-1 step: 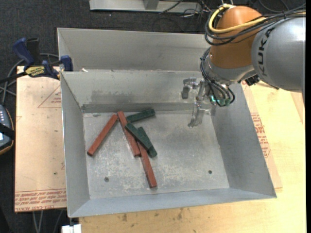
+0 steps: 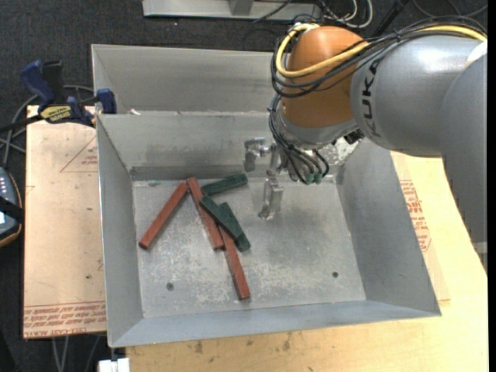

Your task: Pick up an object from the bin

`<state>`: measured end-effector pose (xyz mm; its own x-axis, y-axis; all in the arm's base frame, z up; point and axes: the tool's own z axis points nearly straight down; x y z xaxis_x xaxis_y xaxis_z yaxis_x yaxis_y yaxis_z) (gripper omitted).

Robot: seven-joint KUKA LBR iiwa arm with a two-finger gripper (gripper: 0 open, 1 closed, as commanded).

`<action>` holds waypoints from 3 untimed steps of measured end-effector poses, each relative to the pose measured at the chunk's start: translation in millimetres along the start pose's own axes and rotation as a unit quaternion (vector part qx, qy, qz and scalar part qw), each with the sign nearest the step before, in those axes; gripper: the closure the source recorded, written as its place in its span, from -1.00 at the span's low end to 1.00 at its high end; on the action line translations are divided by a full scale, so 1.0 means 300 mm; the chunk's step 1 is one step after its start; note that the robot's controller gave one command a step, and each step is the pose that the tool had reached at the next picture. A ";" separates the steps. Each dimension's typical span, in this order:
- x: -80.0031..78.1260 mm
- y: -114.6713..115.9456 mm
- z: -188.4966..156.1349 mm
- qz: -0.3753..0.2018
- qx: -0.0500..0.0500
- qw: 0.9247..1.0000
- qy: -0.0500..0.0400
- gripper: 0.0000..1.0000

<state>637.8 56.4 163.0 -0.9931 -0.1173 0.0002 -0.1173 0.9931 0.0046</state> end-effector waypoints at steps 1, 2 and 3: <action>-0.050 0.093 0.308 -0.219 0.002 0.976 -0.002 -1.00; -0.055 0.092 0.299 -0.218 0.002 0.976 -0.005 1.00; -0.021 0.150 -0.390 -0.322 0.003 0.947 -0.006 1.00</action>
Offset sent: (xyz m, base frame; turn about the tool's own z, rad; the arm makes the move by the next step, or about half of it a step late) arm 0.0103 0.0286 -0.0930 -0.4443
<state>638.9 101.5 280.1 -0.7160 -0.6980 -0.0120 -0.6980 0.7161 -0.0067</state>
